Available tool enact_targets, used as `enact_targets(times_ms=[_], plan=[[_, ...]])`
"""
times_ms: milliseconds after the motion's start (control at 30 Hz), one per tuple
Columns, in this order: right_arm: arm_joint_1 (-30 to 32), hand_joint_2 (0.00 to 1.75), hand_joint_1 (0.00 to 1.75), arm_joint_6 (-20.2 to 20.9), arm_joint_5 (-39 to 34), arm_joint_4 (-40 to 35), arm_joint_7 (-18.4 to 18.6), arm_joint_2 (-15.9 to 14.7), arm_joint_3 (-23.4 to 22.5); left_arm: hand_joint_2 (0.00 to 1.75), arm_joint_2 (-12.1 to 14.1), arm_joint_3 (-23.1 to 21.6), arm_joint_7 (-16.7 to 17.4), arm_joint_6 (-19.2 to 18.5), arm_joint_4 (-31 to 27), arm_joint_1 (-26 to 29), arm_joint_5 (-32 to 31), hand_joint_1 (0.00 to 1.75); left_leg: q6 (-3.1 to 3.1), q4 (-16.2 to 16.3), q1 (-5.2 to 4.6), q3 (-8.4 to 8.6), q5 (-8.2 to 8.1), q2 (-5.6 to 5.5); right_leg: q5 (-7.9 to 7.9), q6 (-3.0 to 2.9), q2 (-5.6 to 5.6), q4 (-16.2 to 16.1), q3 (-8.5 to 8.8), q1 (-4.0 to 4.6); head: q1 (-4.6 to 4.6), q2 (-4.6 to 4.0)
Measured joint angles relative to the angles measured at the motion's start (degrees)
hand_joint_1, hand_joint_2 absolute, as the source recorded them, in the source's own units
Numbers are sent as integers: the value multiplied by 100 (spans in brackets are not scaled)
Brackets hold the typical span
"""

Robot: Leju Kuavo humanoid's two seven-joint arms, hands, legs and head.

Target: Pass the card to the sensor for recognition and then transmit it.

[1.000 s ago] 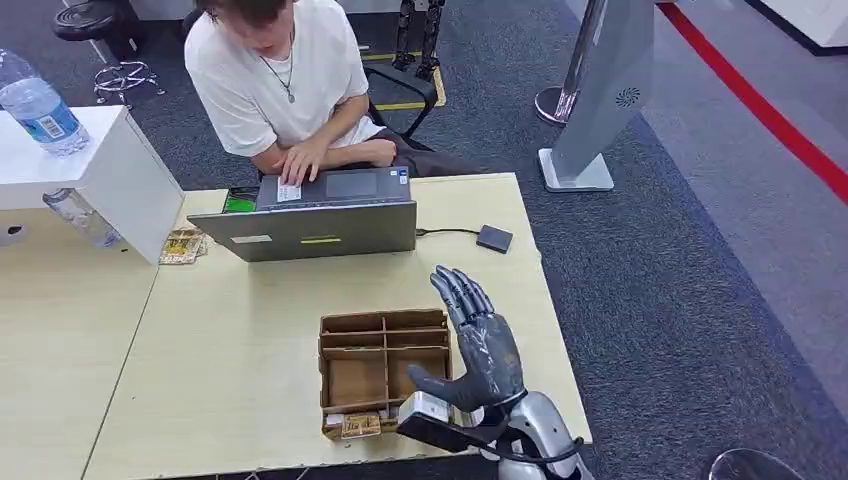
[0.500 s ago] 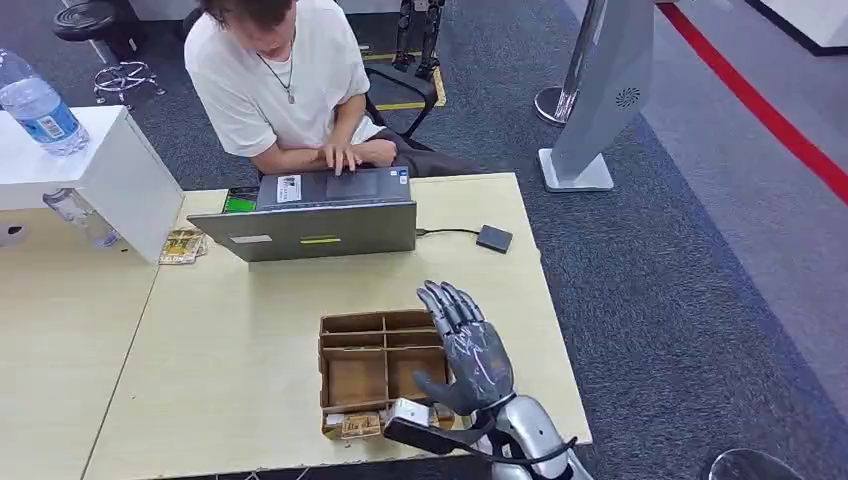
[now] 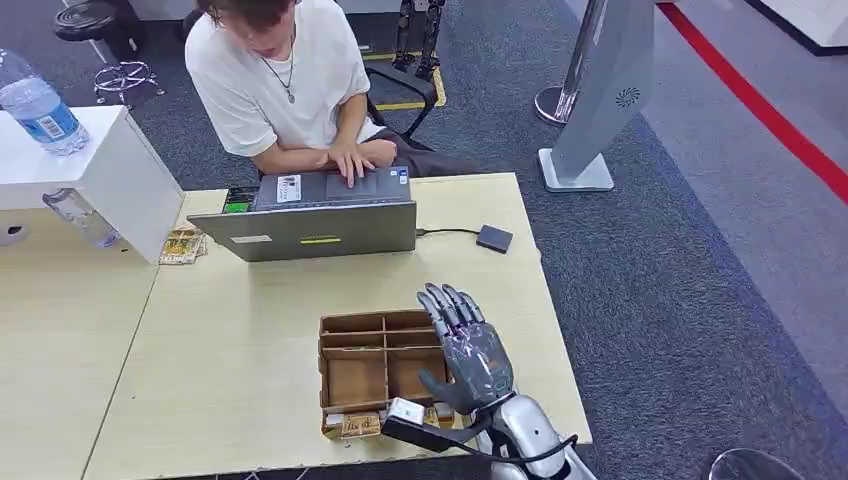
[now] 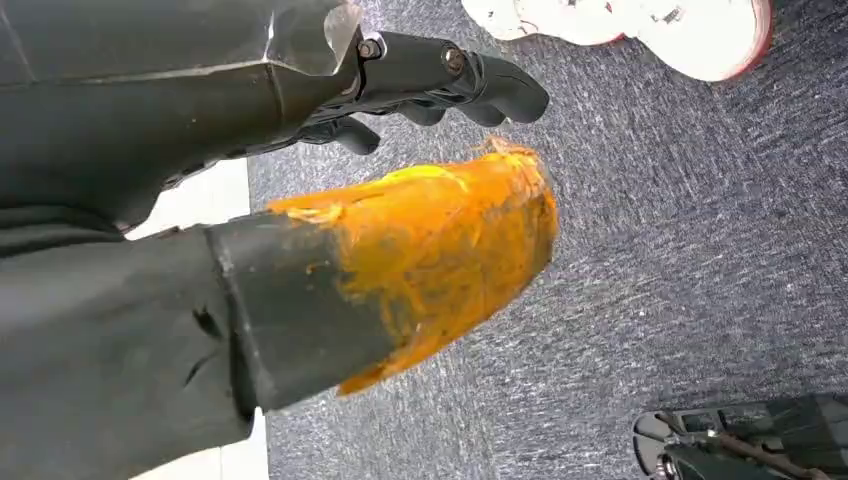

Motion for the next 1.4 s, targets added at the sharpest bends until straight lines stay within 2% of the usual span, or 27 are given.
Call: enact_targets(times_ms=[167,333,400,733,900,933,1000,1100,1133,1167,1333,1367,1400], plan=[[-14,175,40,0,9,28,33,-9,28,0,0,2,-4,0,0,0,-7,0,0,0,0,0,0,0,0,0,0,0,0,0,0,0],[-20,175,47,0,13,63,57,-20,41,0,0,4,-4,0,0,0,-17,0,0,0,0,0,0,0,0,0,0,0,0,0,0,0],[-22,175,58,0,13,72,57,-26,50,0,0,7,-4,0,0,0,-22,0,0,0,0,0,0,0,0,0,0,0,0,0,0,0],[-24,175,59,-4,52,92,142,-46,52,0,0,66,-4,-2,0,0,-28,0,0,0,0,0,0,0,0,0,0,0,0,0,0,0],[-24,175,89,-28,116,109,160,-50,52,0,0,90,-4,-2,0,0,-66,0,0,0,0,0,0,0,0,0,0,0,0,0,0,0],[-24,175,89,-33,118,111,162,-50,52,0,0,90,-4,-2,0,0,-66,0,0,0,0,0,0,0,0,0,0,0,0,0,0,0],[-24,175,103,-33,131,116,181,-50,52,0,-2,92,-4,-2,0,0,-66,0,0,0,0,0,0,0,0,0,0,0,0,0,0,0],[-24,175,112,-33,155,116,212,-50,52,0,-9,92,-4,0,0,0,-72,0,0,0,0,0,0,0,0,0,0,0,0,0,0,0],[-24,175,122,-33,166,116,216,-52,52,0,-11,92,-4,-2,0,0,-74,0,0,0,0,0,0,0,0,0,0,0,0,0,0,0],[-24,175,141,-33,168,116,223,-55,52,0,-15,92,-4,-2,0,0,-74,0,0,0,0,0,0,0,0,0,0,0,0,0,0,0],[-24,175,154,-33,177,116,238,-57,52,0,-26,94,-4,-2,0,0,-74,0,0,0,0,0,0,0,0,0,0,0,0,0,0,0],[-25,175,152,-33,181,116,238,-57,52,0,-26,94,-4,-2,0,0,-74,0,0,0,0,0,0,0,0,0,0,0,0,0,0,0],[-25,175,164,-33,188,116,238,-57,52,0,-26,94,-4,-2,0,0,-74,0,0,0,0,0,0,0,0,0,0,0,0,0,0,0]])
